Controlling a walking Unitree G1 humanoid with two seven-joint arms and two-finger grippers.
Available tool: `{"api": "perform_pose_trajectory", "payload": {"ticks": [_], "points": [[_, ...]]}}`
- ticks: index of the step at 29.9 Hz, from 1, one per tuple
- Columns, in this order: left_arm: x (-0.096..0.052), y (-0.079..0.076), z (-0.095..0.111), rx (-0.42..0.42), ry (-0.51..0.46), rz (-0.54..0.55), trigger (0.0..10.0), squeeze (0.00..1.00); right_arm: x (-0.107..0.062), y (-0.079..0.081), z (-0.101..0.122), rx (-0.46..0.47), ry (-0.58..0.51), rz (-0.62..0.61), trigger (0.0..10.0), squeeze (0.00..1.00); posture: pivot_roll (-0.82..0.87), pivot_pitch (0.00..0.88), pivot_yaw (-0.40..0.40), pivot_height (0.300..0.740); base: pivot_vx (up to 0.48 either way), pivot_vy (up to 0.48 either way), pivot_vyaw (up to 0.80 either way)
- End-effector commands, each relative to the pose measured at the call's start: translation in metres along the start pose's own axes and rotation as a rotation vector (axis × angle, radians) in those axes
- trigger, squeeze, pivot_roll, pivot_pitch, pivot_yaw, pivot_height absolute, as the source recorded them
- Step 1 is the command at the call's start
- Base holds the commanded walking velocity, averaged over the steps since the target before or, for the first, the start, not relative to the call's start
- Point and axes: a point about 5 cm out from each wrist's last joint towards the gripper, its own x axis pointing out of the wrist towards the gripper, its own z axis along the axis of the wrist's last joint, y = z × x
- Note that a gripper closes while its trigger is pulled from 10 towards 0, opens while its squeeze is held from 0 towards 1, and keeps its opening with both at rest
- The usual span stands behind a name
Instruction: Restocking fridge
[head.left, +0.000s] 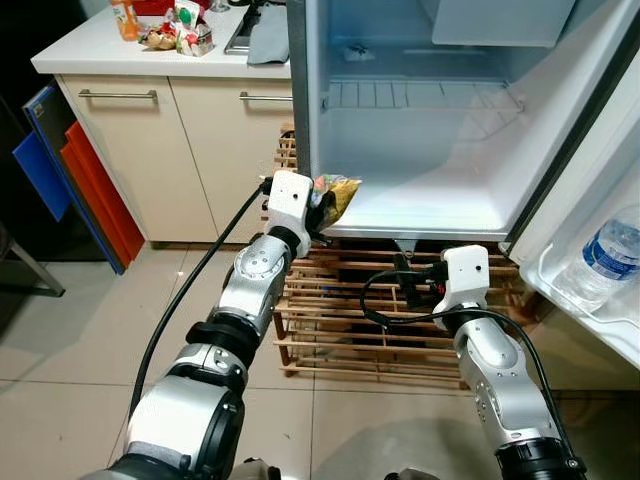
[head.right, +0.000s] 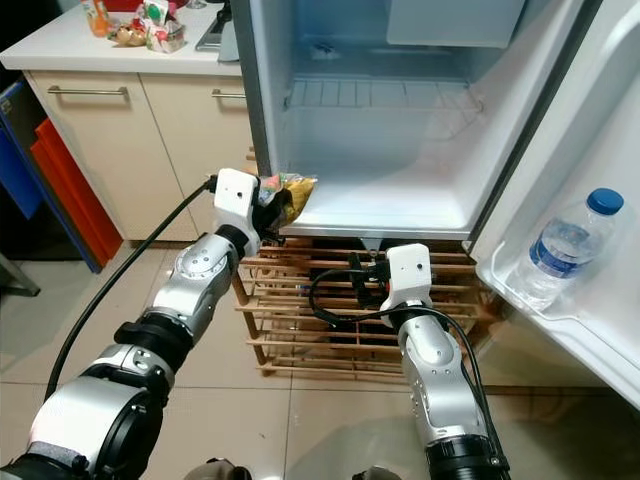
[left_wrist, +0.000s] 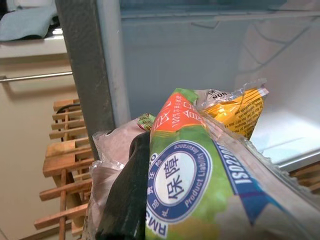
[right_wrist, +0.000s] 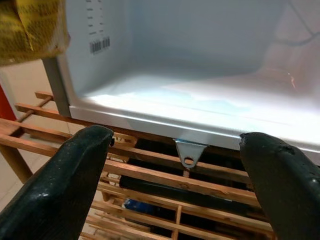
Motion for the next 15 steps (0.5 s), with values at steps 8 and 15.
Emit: {"api": "perform_pose_trajectory", "payload": {"ticks": [8,15], "points": [[0.006,0.005,0.015,0.019,-0.052,0.001,10.0,0.00,0.003,-0.005,0.003,0.004,0.000,-0.039,10.0,0.00,-0.13,0.000,0.049,0.639,0.000,0.000,0.00],[0.007,-0.001,0.018,0.020,-0.065,-0.029,10.0,0.00,0.003,-0.016,0.009,-0.002,-0.046,-0.117,10.0,0.00,-0.13,0.000,0.049,0.624,0.000,0.000,0.00]]}}
